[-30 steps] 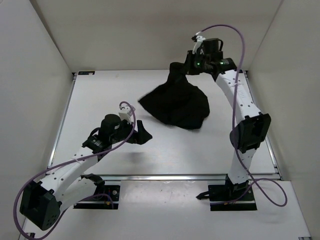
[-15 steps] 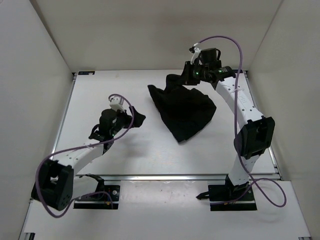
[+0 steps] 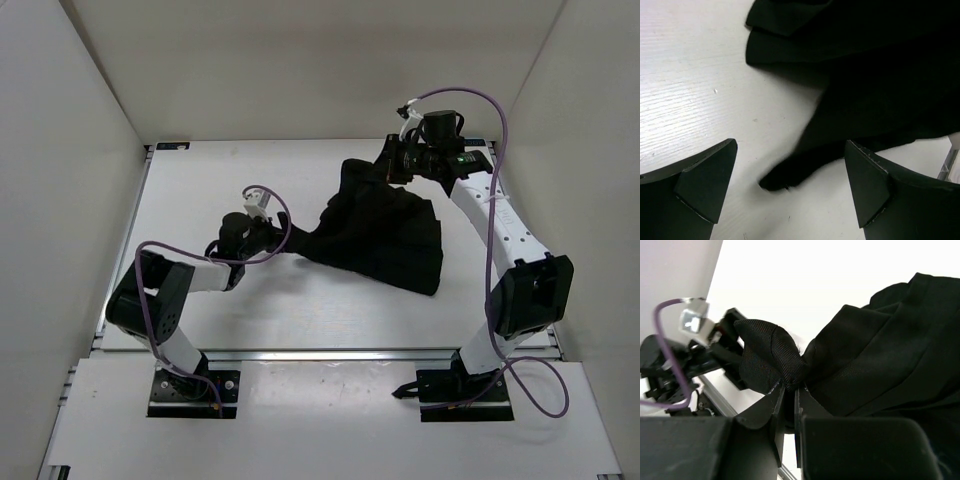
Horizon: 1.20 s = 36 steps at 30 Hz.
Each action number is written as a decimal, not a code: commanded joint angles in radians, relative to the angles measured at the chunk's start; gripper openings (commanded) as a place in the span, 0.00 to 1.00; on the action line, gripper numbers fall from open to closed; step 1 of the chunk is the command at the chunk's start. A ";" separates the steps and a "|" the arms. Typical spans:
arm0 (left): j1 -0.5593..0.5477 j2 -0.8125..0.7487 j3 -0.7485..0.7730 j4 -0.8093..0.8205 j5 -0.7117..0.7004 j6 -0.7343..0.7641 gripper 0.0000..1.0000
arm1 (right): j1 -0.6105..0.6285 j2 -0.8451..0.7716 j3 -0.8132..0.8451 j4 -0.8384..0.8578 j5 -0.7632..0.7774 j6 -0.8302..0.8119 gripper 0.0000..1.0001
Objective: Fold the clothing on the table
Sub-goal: Flatten the skirt out
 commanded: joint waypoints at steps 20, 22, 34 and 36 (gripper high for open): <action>-0.090 0.026 -0.034 0.036 0.214 0.030 0.45 | -0.008 0.041 0.125 0.019 -0.053 -0.011 0.01; -0.083 0.003 -0.035 -0.021 0.145 0.012 0.01 | -0.009 0.055 0.152 0.013 -0.044 -0.014 0.00; 0.130 -0.114 0.675 -0.764 -0.119 0.292 0.00 | -0.075 0.240 0.690 -0.045 -0.048 -0.033 0.00; 0.185 -0.042 0.959 -0.904 -0.113 0.333 0.00 | -0.109 0.305 0.865 -0.062 -0.050 -0.007 0.00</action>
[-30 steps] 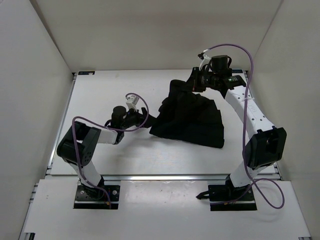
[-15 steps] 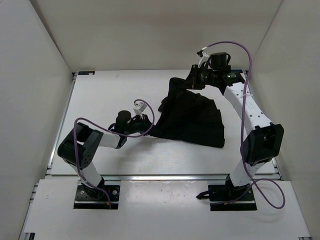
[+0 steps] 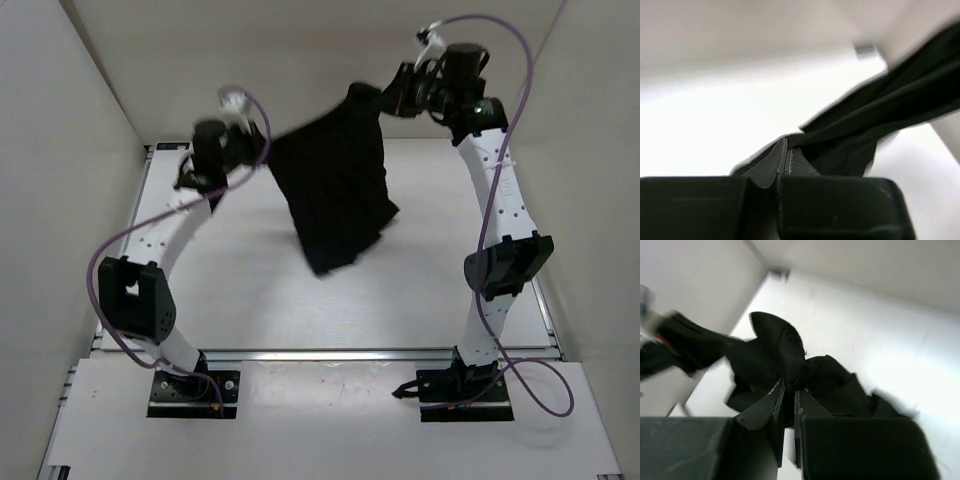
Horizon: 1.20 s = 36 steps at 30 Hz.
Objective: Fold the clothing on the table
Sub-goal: Flatten the skirt out
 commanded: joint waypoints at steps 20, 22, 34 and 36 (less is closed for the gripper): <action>-0.277 -0.640 0.076 -0.435 -0.391 0.260 0.00 | 0.147 -0.700 -0.691 0.051 0.204 -0.096 0.00; -0.235 -0.648 0.133 -0.405 -0.358 0.235 0.00 | 0.157 -0.642 -0.634 0.060 0.166 -0.084 0.00; -0.126 -0.270 -0.080 -0.139 -0.193 0.073 0.00 | -0.026 -0.295 -0.622 0.127 0.185 -0.199 0.00; -0.117 -0.201 -0.111 -0.074 -0.233 0.069 0.00 | -0.052 -0.171 -0.575 0.164 0.147 -0.212 0.00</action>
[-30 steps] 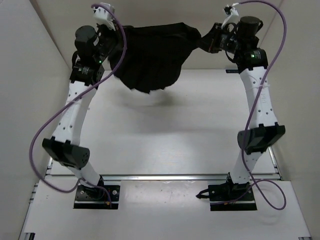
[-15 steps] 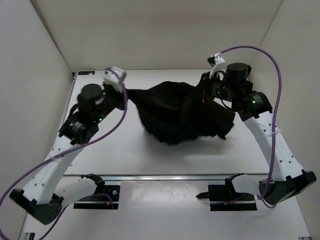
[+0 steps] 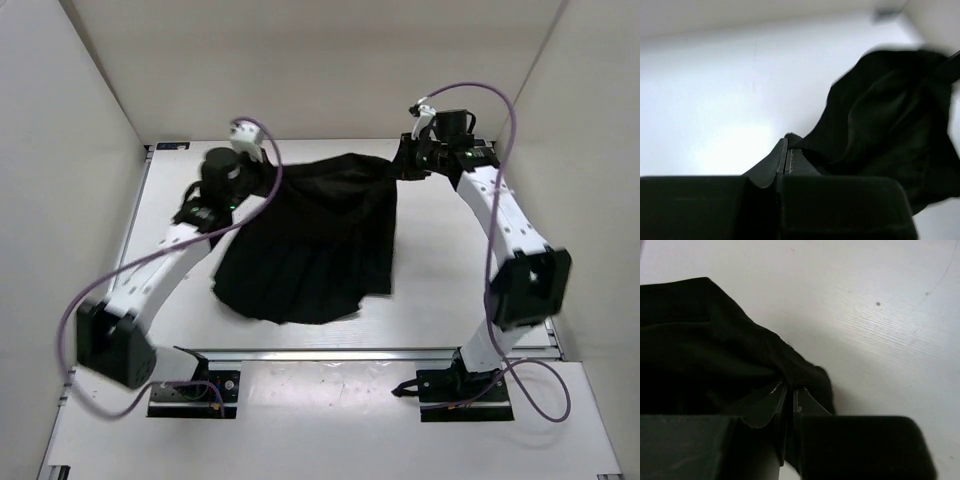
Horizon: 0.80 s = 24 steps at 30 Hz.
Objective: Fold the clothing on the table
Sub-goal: Flatten the skirt out
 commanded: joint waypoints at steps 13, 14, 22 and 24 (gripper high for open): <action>0.099 0.595 0.476 0.039 -0.093 -0.030 0.99 | -0.138 0.507 0.526 0.076 -0.115 -0.087 0.82; 0.088 0.586 0.428 0.046 -0.094 -0.030 0.98 | -0.144 0.502 0.504 0.068 -0.097 -0.094 0.81; 0.064 0.480 0.075 0.194 0.004 -0.108 0.68 | -0.127 0.378 0.098 0.160 -0.093 -0.131 0.39; 0.047 0.485 0.014 0.210 0.031 -0.126 0.33 | -0.104 0.381 0.043 0.171 -0.101 -0.125 0.14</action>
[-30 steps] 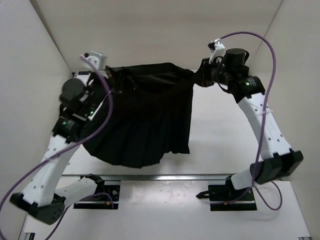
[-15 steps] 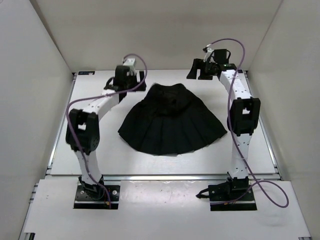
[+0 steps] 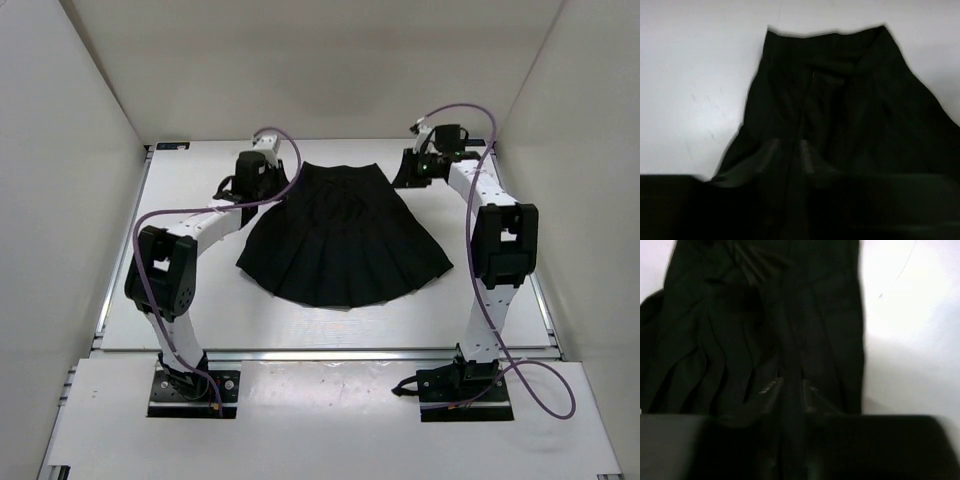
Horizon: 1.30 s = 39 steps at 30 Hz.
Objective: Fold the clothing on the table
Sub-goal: Flatten the skirt out
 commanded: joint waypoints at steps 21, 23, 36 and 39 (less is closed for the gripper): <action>-0.129 -0.061 -0.375 -0.290 -0.120 -0.250 0.00 | 0.119 -0.211 -0.683 0.186 0.178 0.080 0.00; -0.167 -0.073 -0.395 -0.348 -0.115 -0.270 0.00 | 0.136 -0.251 -0.743 0.170 0.203 0.099 0.00; -0.171 -0.578 -0.472 -0.448 -0.032 -0.258 0.49 | 0.213 -0.654 -0.828 0.078 0.158 0.185 0.23; -0.094 -0.531 -0.406 -0.364 0.017 -0.196 0.77 | 0.176 -0.625 -0.699 0.093 0.158 0.122 0.63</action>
